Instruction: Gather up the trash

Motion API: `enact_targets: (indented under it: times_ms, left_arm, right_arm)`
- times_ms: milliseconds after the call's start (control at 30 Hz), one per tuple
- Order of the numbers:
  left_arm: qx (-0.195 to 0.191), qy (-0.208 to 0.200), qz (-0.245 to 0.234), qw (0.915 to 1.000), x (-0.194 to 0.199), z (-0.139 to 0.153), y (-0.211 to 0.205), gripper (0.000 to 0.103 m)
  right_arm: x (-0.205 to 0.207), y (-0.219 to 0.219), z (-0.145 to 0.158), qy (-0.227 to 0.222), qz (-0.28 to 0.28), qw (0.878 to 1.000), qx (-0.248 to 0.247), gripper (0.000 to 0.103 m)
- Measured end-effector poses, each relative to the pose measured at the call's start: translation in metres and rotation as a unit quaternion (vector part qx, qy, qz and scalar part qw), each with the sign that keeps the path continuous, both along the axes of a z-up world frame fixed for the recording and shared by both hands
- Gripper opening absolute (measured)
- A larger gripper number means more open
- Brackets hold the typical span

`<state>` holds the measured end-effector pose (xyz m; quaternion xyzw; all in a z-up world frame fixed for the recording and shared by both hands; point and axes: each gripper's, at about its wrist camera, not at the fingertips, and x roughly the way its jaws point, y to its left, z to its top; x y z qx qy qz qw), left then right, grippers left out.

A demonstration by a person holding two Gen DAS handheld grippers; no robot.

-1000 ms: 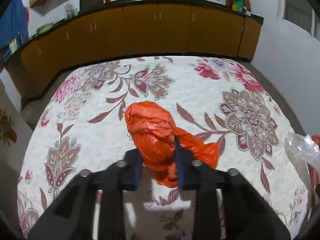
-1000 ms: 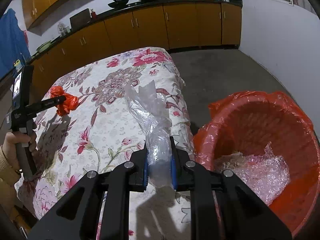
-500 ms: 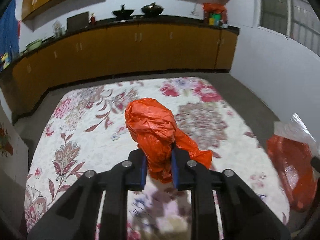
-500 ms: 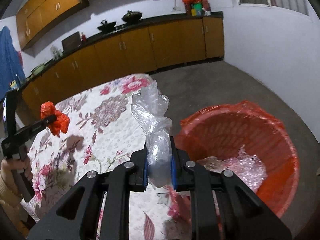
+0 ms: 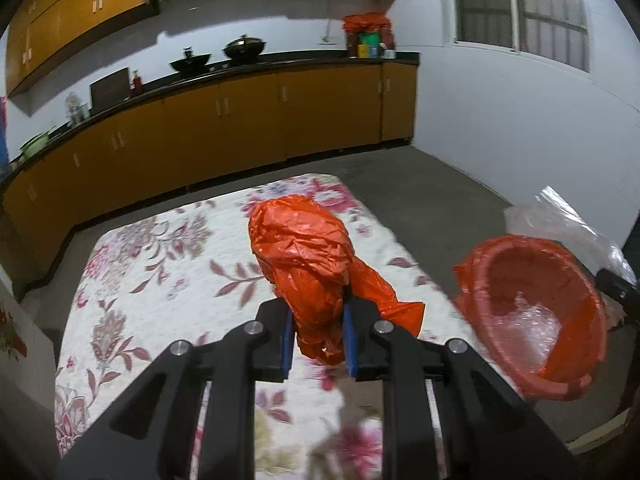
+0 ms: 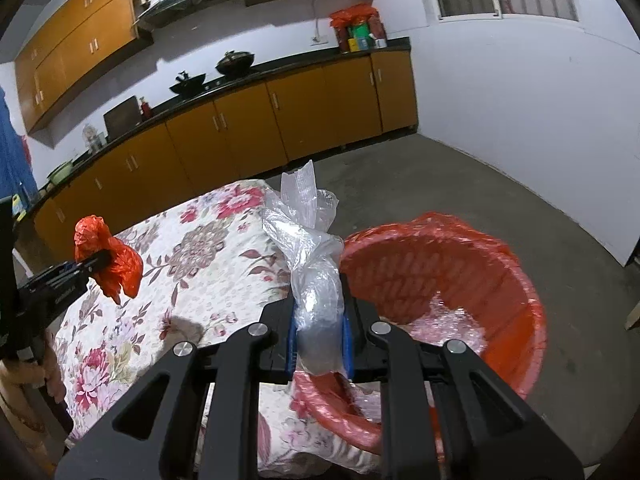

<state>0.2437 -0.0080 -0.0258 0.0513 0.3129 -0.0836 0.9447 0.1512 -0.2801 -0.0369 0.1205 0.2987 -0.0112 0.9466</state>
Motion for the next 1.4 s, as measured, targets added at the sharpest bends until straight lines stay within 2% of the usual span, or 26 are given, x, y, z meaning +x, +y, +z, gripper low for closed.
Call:
enact_targets:
  times_ms: [267,467,700,767,833,967,1167,1233,1333,1400]
  left_arm:
    - [-0.034,0.011,-0.061,0.9975,-0.017,0.006,-0.049,0.02]
    - [-0.06,0.025,-0.11,0.9918,-0.028,0.006,-0.09,0.02]
    - [-0.069,0.038,-0.159,0.9841,-0.034,-0.002,-0.136,0.021]
    - [-0.067,0.046,-0.169,0.9823,-0.033,-0.008,-0.149,0.025]
    - [-0.064,0.057,-0.174,0.9811,-0.03,-0.018,-0.16,0.027]
    - [-0.063,0.09,-0.176,0.9783,-0.023,-0.041,-0.174,0.039]
    - [-0.065,0.101,-0.16,0.9798,-0.024,-0.053,-0.162,0.051]
    - [-0.065,0.084,-0.15,0.9829,-0.032,-0.047,-0.151,0.061]
    - [-0.055,0.048,-0.136,0.988,-0.047,-0.037,-0.135,0.079]
    - [-0.044,0.017,-0.122,0.9914,-0.063,-0.029,-0.117,0.086]
  right_arm:
    - [-0.016,-0.034,0.003,-0.005,-0.043,0.999,0.007,0.018]
    - [-0.023,-0.056,0.002,-0.004,-0.067,0.998,0.013,0.018]
    - [-0.022,-0.072,0.002,-0.008,-0.082,0.996,0.028,0.018]
    - [-0.019,-0.076,-0.002,-0.003,-0.082,0.996,0.035,0.019]
    - [-0.015,-0.082,-0.006,0.001,-0.082,0.996,0.042,0.026]
    - [-0.019,-0.086,-0.011,0.007,-0.081,0.995,0.049,0.045]
    - [-0.037,-0.09,-0.013,0.001,-0.1,0.994,0.039,0.069]
    - [-0.047,-0.085,-0.01,-0.007,-0.11,0.994,0.023,0.09]
    - [-0.061,-0.074,-0.006,-0.024,-0.122,0.992,-0.015,0.1]
    - [-0.068,-0.068,-0.003,-0.032,-0.13,0.991,-0.031,0.101]
